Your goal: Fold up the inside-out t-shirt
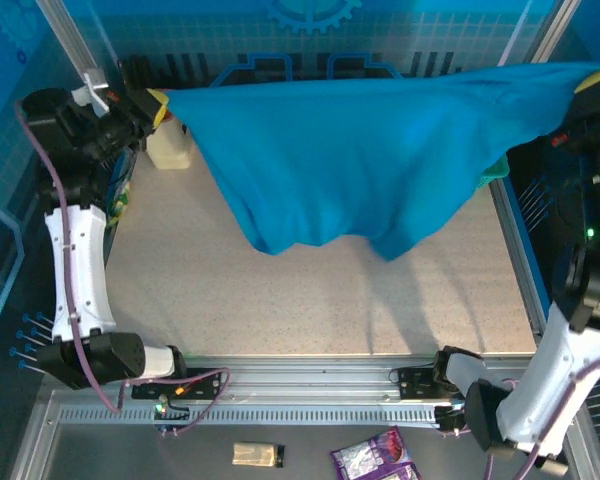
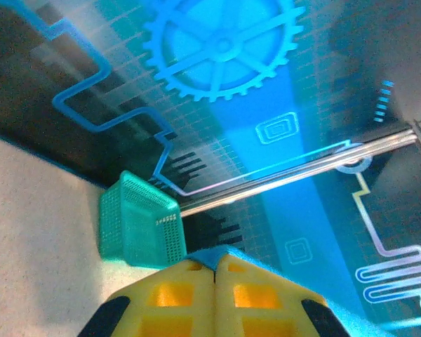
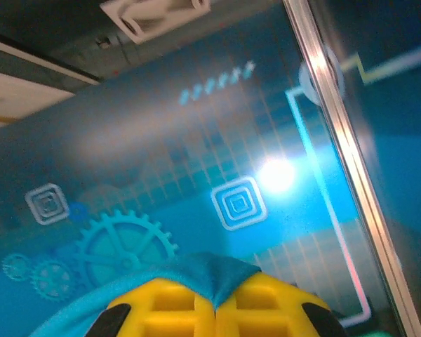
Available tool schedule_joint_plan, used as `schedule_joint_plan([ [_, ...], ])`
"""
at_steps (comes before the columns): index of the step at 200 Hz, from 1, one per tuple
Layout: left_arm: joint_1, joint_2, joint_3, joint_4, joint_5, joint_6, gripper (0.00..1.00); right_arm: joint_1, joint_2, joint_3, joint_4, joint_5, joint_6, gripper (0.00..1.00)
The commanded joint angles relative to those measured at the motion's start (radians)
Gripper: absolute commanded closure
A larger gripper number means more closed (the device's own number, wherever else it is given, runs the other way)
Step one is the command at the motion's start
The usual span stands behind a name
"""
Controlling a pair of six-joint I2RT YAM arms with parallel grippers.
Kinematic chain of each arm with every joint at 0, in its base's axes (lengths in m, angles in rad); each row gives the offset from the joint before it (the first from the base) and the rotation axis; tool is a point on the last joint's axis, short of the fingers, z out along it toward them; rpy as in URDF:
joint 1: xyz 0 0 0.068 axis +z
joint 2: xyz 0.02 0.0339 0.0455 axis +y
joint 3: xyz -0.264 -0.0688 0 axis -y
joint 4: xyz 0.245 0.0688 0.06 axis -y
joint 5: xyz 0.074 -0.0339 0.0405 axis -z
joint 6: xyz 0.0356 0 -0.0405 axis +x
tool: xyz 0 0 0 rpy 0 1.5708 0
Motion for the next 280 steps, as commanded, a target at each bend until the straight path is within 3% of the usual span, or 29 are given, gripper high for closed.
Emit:
schedule_joint_plan([
  [1,0.049,-0.048,0.181,-0.04,-0.023,0.044,1.0,-0.027,0.019,-0.104,0.068,-0.011,0.076,1.0],
  [25,0.047,-0.028,0.379,-0.196,-0.049,0.165,1.0,-0.027,0.016,-0.206,0.09,-0.062,0.121,1.0],
  [59,0.052,-0.074,0.194,-0.136,-0.025,0.143,1.0,-0.027,0.008,-0.157,0.063,-0.027,0.078,1.0],
  [86,0.052,-0.147,0.188,-0.107,-0.055,0.174,1.0,-0.027,-0.008,-0.118,0.055,-0.053,0.071,1.0],
  [165,0.052,-0.442,0.139,-0.279,-0.37,0.426,1.0,-0.027,-0.218,-0.184,0.037,-0.039,0.009,1.0],
  [216,0.051,-0.353,0.229,-0.267,-0.381,0.436,1.0,-0.027,-0.075,-0.021,0.022,-0.142,0.095,1.0],
  [233,0.053,-0.308,0.19,-0.222,-0.39,0.444,1.0,-0.027,0.001,-0.041,0.061,-0.218,0.164,1.0],
  [247,0.052,-0.264,0.132,-0.182,-0.387,0.434,1.0,0.014,0.051,-0.107,0.13,-0.257,0.203,1.0],
  [280,0.044,-0.154,-0.05,-0.064,-0.358,0.393,1.0,0.269,0.212,-0.205,0.177,-0.133,0.058,1.0],
])
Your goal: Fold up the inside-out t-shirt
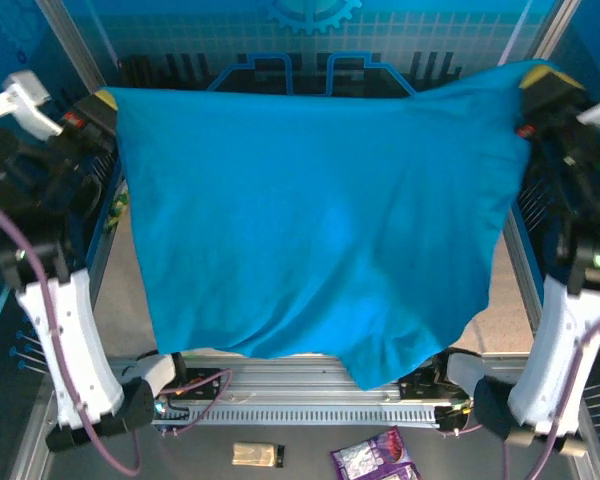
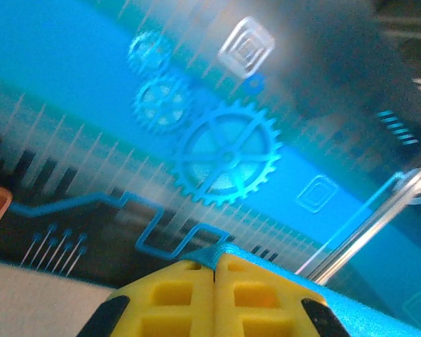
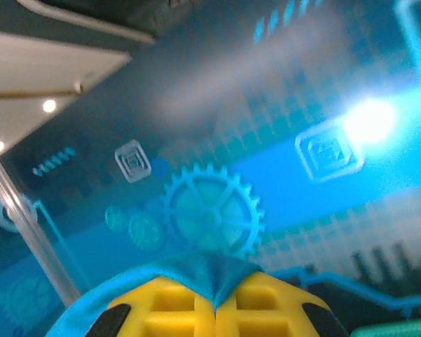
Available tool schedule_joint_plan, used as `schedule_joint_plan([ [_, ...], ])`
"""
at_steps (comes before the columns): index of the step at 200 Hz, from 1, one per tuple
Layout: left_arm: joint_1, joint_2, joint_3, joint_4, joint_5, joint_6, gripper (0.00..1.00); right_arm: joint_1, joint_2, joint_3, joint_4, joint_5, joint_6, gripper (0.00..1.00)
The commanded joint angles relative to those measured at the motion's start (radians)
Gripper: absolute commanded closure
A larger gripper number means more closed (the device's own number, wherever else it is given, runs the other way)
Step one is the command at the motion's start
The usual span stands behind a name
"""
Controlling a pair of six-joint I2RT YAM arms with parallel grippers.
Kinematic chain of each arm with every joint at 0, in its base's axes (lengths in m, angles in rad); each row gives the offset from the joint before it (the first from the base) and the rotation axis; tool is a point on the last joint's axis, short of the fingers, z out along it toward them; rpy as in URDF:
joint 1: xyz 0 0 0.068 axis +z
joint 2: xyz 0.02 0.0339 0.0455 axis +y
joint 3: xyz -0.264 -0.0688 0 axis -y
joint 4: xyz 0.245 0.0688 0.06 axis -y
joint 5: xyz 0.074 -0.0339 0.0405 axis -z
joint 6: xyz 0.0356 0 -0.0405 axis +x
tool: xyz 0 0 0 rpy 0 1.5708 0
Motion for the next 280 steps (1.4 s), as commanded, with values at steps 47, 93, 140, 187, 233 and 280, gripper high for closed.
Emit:
schedule_joint_plan([
  [47,-0.029,0.377,-0.286,0.176,-0.028,0.02,1.0,0.229,0.455,-0.145,0.196,0.097,-0.065,1.0],
  [93,-0.038,0.782,-0.041,0.019,-0.068,0.099,0.74,0.257,0.945,0.199,0.101,0.081,-0.065,0.58],
  [140,-0.095,0.772,0.058,-0.119,-0.084,0.131,0.52,0.282,1.045,0.407,-0.144,0.032,-0.121,0.44],
  [187,-0.261,0.602,-0.173,-0.22,-0.135,0.179,0.52,0.323,0.843,0.052,-0.184,-0.035,-0.172,0.44],
  [233,-0.349,0.472,-0.563,-0.12,-0.137,0.092,0.52,0.392,0.661,-0.3,-0.166,-0.011,-0.215,0.41],
  [280,-0.32,0.508,-0.788,-0.001,-0.122,0.033,0.52,0.421,0.661,-0.419,-0.131,0.01,-0.212,0.35],
])
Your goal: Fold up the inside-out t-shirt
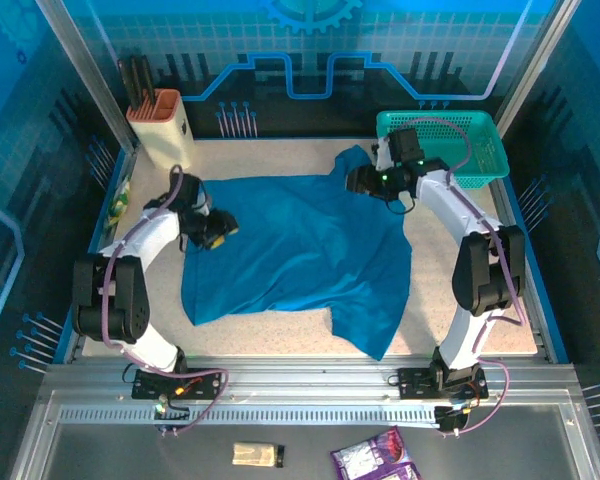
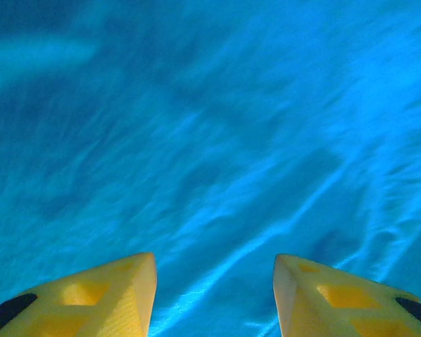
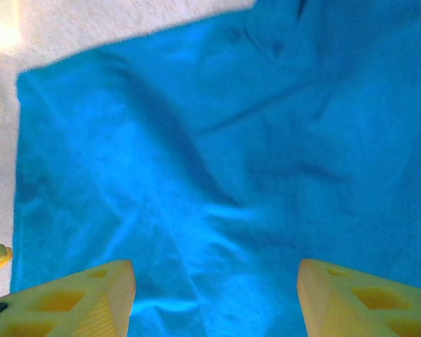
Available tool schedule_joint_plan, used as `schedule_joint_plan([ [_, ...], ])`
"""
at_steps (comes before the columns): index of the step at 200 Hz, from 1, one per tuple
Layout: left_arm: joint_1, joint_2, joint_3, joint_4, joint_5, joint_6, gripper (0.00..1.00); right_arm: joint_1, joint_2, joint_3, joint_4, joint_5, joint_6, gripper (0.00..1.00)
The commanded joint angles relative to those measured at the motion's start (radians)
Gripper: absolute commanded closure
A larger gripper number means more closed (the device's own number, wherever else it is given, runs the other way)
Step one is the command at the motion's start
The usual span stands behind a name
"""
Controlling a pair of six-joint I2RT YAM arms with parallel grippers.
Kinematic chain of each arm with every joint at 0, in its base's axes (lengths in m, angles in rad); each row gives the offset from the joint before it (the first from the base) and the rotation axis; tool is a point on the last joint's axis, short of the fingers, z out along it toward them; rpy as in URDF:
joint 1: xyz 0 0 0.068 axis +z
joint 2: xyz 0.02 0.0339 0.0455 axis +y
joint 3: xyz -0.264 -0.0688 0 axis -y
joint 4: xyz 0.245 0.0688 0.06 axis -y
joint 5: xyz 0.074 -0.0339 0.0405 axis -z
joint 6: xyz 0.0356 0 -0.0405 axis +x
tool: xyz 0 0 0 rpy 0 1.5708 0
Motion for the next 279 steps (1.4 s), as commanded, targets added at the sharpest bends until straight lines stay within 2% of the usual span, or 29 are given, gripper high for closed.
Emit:
schedule_joint_plan([
  [1,0.029,0.018,-0.056,0.08,-0.007,-0.039,0.52,0.012,-0.004,-0.014,0.022,0.005,-0.01,0.35],
  [29,0.113,0.031,-0.108,0.095,-0.01,-0.038,0.53,0.032,0.057,0.06,0.03,0.03,-0.009,0.35],
  [54,0.177,0.03,-0.112,0.079,-0.025,-0.011,0.53,0.058,0.158,0.197,0.01,0.078,-0.008,0.36],
  [113,0.26,0.033,-0.12,0.05,-0.081,0.006,0.53,0.108,0.466,0.611,-0.097,0.31,-0.021,0.44],
  [146,0.302,0.049,-0.124,0.062,-0.069,-0.004,0.53,0.107,0.632,0.793,-0.134,0.434,-0.013,0.49],
  [184,0.323,0.058,-0.108,0.046,-0.077,-0.002,0.54,0.098,0.774,0.928,-0.124,0.415,0.003,0.53],
  [208,0.332,0.05,-0.11,0.043,-0.076,-0.003,0.54,0.097,0.816,0.967,-0.082,0.405,0.014,0.65],
  [230,0.333,0.054,-0.106,0.038,-0.074,-0.006,0.54,0.098,0.83,0.973,-0.012,0.396,0.026,0.83],
  [244,0.332,0.055,-0.103,0.033,-0.074,-0.005,0.54,0.098,0.832,0.976,0.038,0.383,0.035,1.0],
  [279,0.333,0.041,-0.099,0.024,-0.071,-0.009,0.54,0.101,0.825,0.958,0.203,0.349,0.059,1.0],
])
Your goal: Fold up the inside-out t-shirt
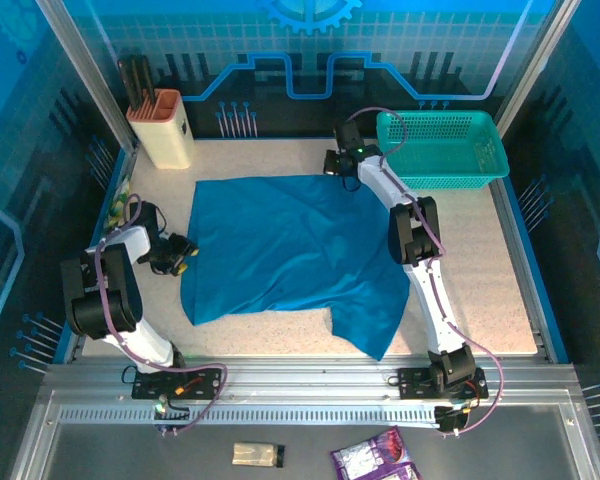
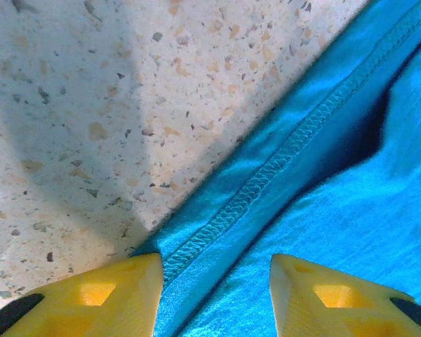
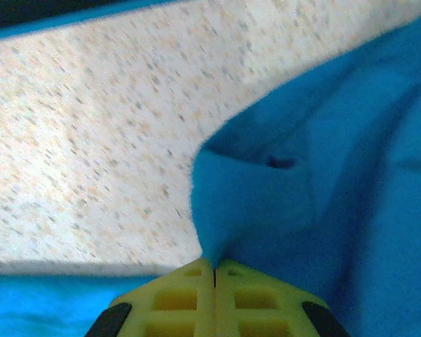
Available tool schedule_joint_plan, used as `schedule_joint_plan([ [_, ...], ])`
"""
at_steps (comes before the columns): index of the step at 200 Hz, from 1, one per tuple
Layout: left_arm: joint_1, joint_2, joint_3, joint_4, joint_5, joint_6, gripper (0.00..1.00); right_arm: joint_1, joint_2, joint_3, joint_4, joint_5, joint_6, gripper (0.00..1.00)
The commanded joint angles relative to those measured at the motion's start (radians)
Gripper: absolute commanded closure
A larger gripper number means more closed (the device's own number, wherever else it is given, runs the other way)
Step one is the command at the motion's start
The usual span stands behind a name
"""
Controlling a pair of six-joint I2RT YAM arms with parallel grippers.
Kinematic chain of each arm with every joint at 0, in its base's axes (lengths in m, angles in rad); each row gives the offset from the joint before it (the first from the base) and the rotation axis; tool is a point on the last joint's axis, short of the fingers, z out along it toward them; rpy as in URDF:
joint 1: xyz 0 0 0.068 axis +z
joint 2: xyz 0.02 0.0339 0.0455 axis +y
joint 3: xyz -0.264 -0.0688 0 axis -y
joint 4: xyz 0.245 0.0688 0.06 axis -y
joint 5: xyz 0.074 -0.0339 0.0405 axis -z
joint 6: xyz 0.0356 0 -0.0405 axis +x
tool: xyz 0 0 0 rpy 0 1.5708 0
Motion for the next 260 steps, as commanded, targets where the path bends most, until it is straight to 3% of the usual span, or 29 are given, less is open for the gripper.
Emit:
schedule_joint_plan([
  [1,0.013,0.001,0.014,-0.045,-0.014,0.006,0.54,-0.001,-0.001,0.026,0.158,-0.026,0.028,1.0],
  [65,0.013,-0.108,0.047,-0.132,0.005,0.019,0.54,-0.021,0.102,0.033,0.352,-0.038,0.105,1.0],
  [84,0.013,-0.152,0.059,-0.175,-0.008,0.036,0.54,-0.03,0.137,0.104,0.325,-0.094,0.104,0.7],
  [96,0.012,-0.177,0.063,-0.197,-0.022,0.049,0.54,-0.031,0.126,0.136,0.277,-0.11,0.089,0.61],
  [120,0.012,-0.205,0.075,-0.217,-0.047,0.075,0.54,-0.029,0.006,0.044,0.244,-0.145,0.059,0.52],
  [153,0.009,-0.176,0.13,-0.191,-0.018,0.115,0.55,-0.027,-0.21,-0.157,0.195,-0.189,0.02,0.48],
  [196,-0.002,-0.045,0.258,-0.141,0.021,0.125,0.58,-0.026,-0.48,-0.439,0.084,-0.285,0.008,0.48],
  [227,-0.048,0.036,0.366,-0.213,-0.049,0.156,0.62,-0.033,-0.676,-0.682,0.0,-0.317,-0.01,0.5],
  [260,-0.108,0.06,0.354,-0.217,-0.082,0.158,0.63,-0.053,-0.862,-0.944,-0.068,-0.301,-0.041,0.51],
])
